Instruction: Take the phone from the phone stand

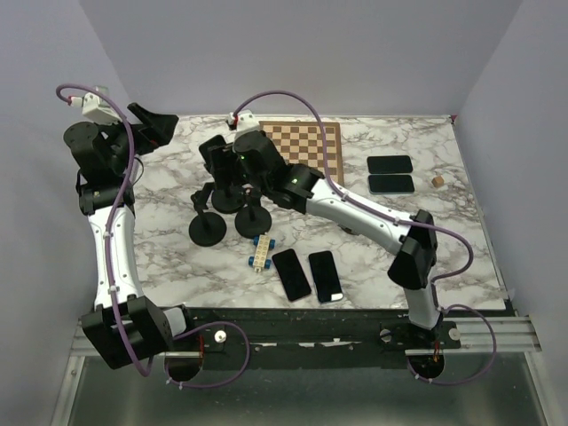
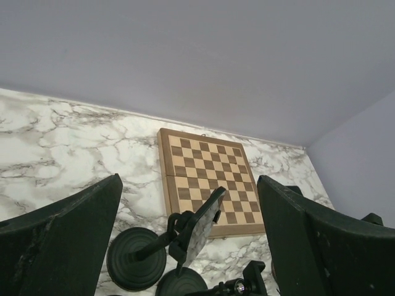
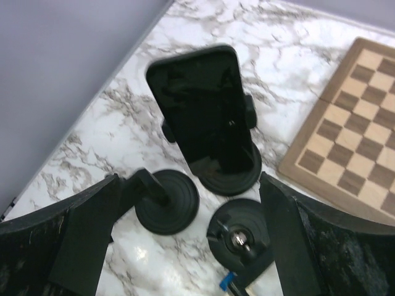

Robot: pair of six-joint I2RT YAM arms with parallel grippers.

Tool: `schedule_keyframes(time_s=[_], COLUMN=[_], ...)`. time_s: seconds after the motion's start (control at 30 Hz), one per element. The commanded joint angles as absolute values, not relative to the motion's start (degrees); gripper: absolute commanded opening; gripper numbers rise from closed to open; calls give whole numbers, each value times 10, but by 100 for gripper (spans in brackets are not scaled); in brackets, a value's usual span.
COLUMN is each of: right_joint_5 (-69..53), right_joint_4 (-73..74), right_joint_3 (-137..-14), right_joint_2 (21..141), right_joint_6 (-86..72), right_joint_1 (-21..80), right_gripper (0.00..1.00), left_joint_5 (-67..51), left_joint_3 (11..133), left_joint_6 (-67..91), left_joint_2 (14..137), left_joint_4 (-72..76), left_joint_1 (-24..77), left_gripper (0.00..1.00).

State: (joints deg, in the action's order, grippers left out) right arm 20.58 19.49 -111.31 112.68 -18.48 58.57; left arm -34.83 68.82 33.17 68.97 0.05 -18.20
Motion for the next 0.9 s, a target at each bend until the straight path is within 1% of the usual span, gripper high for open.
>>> schedule_keyframes(time_s=[0.0, 0.1, 0.23, 0.7, 0.87], right_joint_5=[222, 201, 217, 264, 240], right_joint_4=[201, 204, 216, 178, 170], right_joint_3=[-1218, -1271, -1334, -1368, -1375], right_joint_2=[1195, 1242, 1290, 1332, 1343], right_joint_6=[-133, -111, -98, -53, -69], right_joint_1=[590, 590, 590, 588, 577], right_gripper=[100, 100, 100, 100, 100], left_joint_5=[-388, -395, -401, -424, -431], left_joint_3=[669, 651, 653, 609, 604], left_joint_6=[401, 426, 430, 510, 526], left_joint_2=[686, 685, 690, 683, 692], left_joint_4=[62, 95, 95, 197, 213], left_joint_1=[-218, -240, -250, -279, -287], left_gripper=[97, 96, 96, 95, 94])
